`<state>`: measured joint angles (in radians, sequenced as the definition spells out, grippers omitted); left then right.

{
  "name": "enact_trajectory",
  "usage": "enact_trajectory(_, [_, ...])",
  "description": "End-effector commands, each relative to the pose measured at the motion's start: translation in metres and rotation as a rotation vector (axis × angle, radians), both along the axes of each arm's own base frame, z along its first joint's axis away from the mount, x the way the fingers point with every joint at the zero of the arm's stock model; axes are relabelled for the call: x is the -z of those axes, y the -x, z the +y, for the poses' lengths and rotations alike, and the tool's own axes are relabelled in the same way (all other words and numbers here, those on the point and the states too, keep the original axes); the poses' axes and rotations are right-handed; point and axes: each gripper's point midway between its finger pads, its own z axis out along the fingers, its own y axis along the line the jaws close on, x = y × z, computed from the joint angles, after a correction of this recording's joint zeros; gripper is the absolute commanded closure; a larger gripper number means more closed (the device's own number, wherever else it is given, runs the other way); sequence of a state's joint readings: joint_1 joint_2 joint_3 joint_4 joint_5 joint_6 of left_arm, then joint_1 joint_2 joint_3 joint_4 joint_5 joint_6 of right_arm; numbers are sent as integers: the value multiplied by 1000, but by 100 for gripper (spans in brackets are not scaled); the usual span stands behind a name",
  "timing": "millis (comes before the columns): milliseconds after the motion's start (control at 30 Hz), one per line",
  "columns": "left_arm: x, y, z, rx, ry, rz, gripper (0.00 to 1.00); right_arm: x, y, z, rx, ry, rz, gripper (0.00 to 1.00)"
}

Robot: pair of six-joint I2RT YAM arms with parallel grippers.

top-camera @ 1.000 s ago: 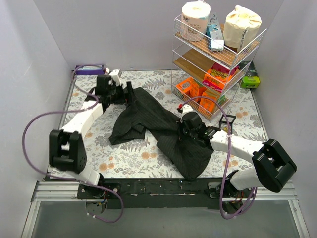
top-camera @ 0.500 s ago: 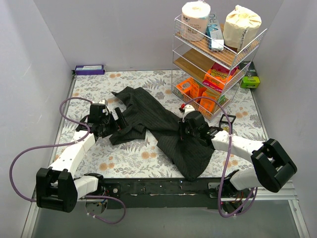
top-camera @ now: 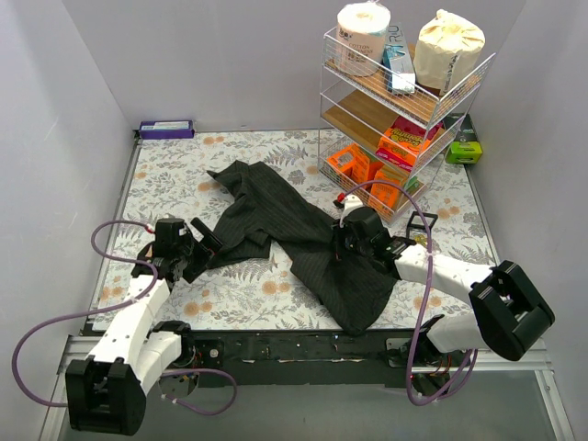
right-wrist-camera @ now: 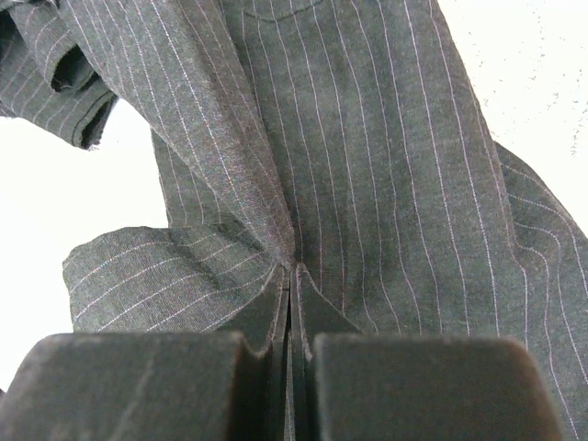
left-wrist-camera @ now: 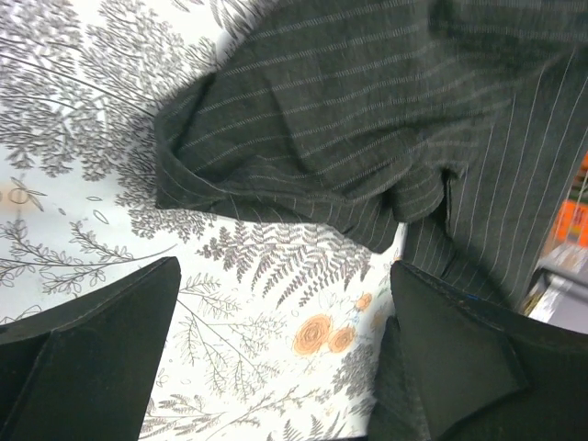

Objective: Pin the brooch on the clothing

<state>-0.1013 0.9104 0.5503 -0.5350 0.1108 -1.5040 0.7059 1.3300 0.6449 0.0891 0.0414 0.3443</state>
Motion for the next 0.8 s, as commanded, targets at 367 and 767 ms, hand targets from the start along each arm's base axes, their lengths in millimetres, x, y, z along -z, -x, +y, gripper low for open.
enact_trajectory(367, [31,-1,40,-239,60,2,21,-17,-6,-1,9,-49,-56,99])
enact_trajectory(767, [57,-4,28,-214,144,25,48,-12,-7,0,10,-43,-43,99])
